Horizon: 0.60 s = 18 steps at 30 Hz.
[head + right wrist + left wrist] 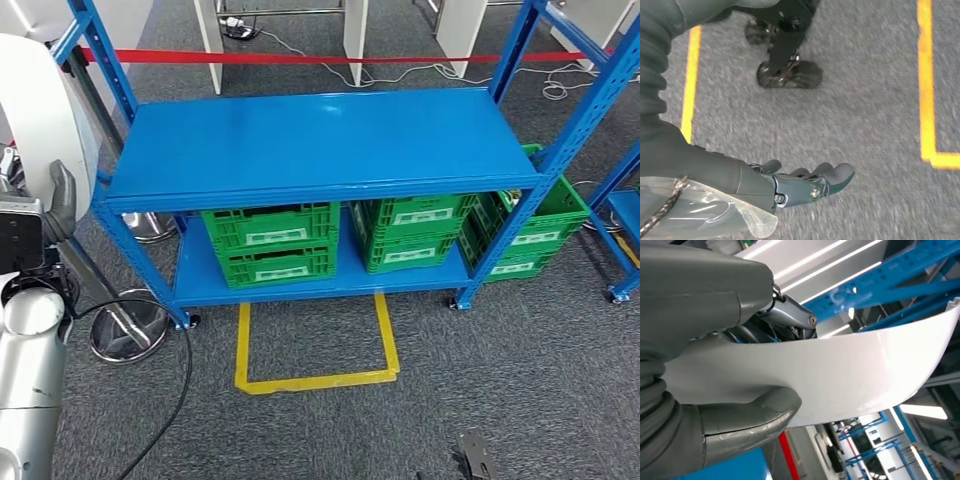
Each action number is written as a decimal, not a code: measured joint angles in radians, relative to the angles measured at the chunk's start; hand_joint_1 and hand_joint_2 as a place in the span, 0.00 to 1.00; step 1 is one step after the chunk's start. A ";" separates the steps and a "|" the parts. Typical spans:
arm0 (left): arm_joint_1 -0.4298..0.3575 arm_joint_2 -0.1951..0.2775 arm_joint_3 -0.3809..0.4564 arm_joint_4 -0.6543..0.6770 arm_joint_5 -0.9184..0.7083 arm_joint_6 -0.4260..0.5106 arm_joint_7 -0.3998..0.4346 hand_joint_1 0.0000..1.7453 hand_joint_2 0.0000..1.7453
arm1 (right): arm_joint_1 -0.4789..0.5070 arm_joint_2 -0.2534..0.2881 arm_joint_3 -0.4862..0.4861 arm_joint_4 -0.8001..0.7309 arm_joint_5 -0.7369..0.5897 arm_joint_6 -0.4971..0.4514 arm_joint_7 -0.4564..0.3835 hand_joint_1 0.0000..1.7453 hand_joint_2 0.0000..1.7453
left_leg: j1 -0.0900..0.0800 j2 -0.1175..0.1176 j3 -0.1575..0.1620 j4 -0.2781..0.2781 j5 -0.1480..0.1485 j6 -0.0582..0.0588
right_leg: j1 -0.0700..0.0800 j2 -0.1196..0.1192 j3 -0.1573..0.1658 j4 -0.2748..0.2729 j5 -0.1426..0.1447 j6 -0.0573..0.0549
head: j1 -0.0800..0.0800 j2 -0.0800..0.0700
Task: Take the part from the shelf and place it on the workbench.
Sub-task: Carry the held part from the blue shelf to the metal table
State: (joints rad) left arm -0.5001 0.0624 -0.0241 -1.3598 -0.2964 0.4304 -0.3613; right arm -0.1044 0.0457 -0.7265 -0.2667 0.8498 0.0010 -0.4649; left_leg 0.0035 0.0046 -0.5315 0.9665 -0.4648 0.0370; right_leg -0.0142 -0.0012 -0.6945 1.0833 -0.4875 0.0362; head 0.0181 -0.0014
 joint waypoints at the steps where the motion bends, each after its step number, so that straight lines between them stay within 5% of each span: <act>1: 0.000 0.000 0.000 0.000 0.000 0.000 0.000 1.00 1.00 | 0.000 0.000 0.000 0.000 0.000 0.000 0.000 0.00 1.00 | -0.001 0.000 -0.017 0.000 0.014 0.003 | 0.000 0.000 -0.021 0.070 -0.055 0.002 | 0.002 0.000; 3: 0.002 0.000 0.000 0.000 0.000 0.000 0.000 1.00 1.00 | 0.000 0.001 0.000 0.001 0.001 0.000 0.000 0.00 1.00 | -0.003 0.000 -0.050 0.002 0.041 0.003 | -0.001 0.000 -0.042 0.199 -0.105 0.006 | 0.003 0.000; 5: 0.004 0.000 0.000 0.000 0.000 0.000 0.000 1.00 1.00 | -0.001 0.001 0.000 0.001 0.001 0.000 0.000 0.00 1.00 | -0.004 0.000 -0.084 0.006 0.066 0.000 | 0.000 0.000 -0.006 0.215 -0.064 0.006 | 0.003 0.000; 7: 0.004 0.000 0.000 -0.001 0.000 0.000 0.000 1.00 1.00 | -0.004 0.001 -0.001 0.001 0.001 0.000 0.000 0.00 1.00 | -0.005 -0.001 -0.113 0.015 0.086 -0.007 | 0.000 0.000 0.102 0.093 -0.028 0.003 | 0.004 0.000; 9: 0.002 0.001 0.000 -0.004 0.000 0.000 0.000 1.00 1.00 | -0.009 0.001 -0.001 0.001 0.001 0.000 0.000 0.00 1.00 | -0.007 -0.001 -0.133 0.027 0.102 -0.017 | 0.001 0.001 0.207 -0.056 -0.054 -0.002 | 0.004 0.000; 10: 0.002 0.001 0.000 -0.005 0.000 0.000 0.000 1.00 1.00 | -0.011 0.001 -0.001 0.001 0.001 0.000 0.000 0.00 1.00 | -0.008 0.000 -0.138 0.030 0.111 -0.022 | 0.003 0.001 0.229 -0.095 -0.069 -0.006 | 0.004 0.000; 12: 0.002 0.000 0.000 -0.006 0.000 0.001 0.000 1.00 1.00 | -0.011 0.002 -0.001 0.001 0.001 0.000 0.000 0.00 1.00 | -0.005 0.000 -0.144 0.029 0.125 -0.034 | 0.004 0.000 0.218 -0.107 -0.066 -0.020 | 0.005 0.000; 13: 0.004 0.001 0.000 -0.006 0.000 0.000 0.000 1.00 1.00 | -0.010 0.003 -0.001 0.002 0.001 0.000 0.000 0.00 1.00 | -0.004 -0.001 -0.150 0.036 0.111 -0.040 | 0.003 -0.002 0.210 -0.107 -0.056 -0.029 | 0.004 0.000; 15: 0.006 0.003 0.002 -0.006 0.000 0.000 0.000 1.00 1.00 | -0.009 0.005 -0.001 0.003 0.001 0.000 0.000 0.00 1.00 | 0.000 -0.002 -0.170 0.102 0.026 -0.053 | 0.001 -0.005 0.190 -0.107 -0.030 -0.044 | 0.001 0.000; 17: 0.007 0.004 0.004 -0.006 0.000 0.000 0.000 1.00 1.00 | -0.009 0.004 -0.001 0.002 0.001 -0.001 0.000 0.00 1.00 | 0.002 -0.002 -0.196 0.236 -0.075 -0.061 | 0.002 -0.006 0.162 -0.104 -0.004 -0.049 | -0.001 0.000; 18: 0.008 0.004 0.005 -0.006 0.000 0.000 0.000 1.00 1.00 | -0.009 0.004 -0.002 0.002 0.001 -0.001 0.000 0.00 1.00 | 0.003 -0.002 -0.200 0.295 -0.099 -0.063 | 0.003 -0.006 0.144 -0.101 0.009 -0.049 | -0.001 0.000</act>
State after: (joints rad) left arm -0.4919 0.0660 -0.0194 -1.3653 -0.2960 0.4307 -0.3616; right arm -0.1131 0.0500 -0.7281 -0.2643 0.8511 0.0000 -0.4646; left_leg 0.0061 0.0025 -0.7320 1.2618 -0.5637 -0.0261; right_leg -0.0112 -0.0072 -0.5503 0.9824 -0.4789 -0.0129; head 0.0168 -0.0013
